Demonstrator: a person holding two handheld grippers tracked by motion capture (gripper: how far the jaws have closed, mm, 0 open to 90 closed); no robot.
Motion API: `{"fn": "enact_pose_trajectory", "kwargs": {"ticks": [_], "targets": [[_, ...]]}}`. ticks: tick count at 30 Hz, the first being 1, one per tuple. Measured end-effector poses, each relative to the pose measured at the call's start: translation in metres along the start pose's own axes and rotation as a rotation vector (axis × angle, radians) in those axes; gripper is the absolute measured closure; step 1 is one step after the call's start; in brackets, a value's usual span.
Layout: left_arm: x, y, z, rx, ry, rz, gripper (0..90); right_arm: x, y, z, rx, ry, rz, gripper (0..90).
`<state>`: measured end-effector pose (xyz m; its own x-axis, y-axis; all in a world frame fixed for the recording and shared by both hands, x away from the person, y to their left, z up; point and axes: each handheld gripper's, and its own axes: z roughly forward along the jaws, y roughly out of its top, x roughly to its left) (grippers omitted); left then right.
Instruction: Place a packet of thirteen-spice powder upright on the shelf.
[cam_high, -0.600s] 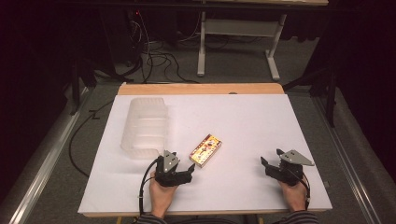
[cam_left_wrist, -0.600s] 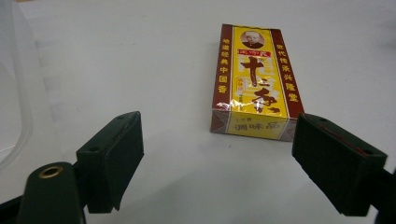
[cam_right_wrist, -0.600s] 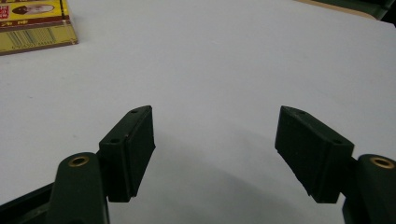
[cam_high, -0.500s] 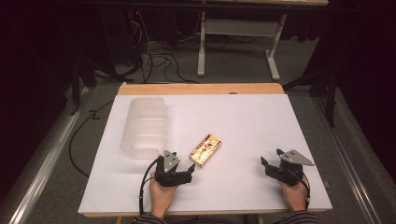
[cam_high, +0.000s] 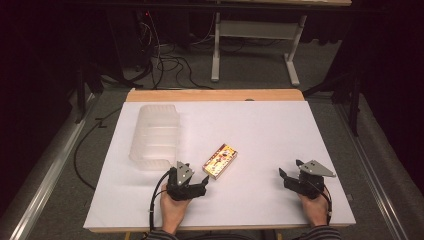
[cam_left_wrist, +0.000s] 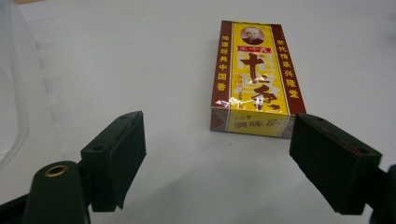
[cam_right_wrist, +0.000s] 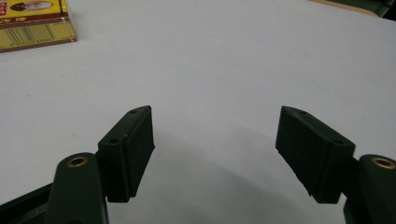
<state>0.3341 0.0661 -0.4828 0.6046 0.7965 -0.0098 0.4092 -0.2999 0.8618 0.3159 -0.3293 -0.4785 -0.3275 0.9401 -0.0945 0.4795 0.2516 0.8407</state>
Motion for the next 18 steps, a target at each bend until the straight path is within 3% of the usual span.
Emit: {"fn": "enact_pose_trajectory", "kwargs": {"ticks": [6,18], "targets": [[-0.0017,0.0001,0.0004,0.002,0.023,0.010,19.5,0.0007,0.0002,0.0006,0.002,0.002,-0.004,28.0],[-0.0001,0.0011,0.0008,0.009,0.016,-0.004,25.2,-0.0001,0.0003,0.0004,0.004,0.001,-0.001,27.8]]}}
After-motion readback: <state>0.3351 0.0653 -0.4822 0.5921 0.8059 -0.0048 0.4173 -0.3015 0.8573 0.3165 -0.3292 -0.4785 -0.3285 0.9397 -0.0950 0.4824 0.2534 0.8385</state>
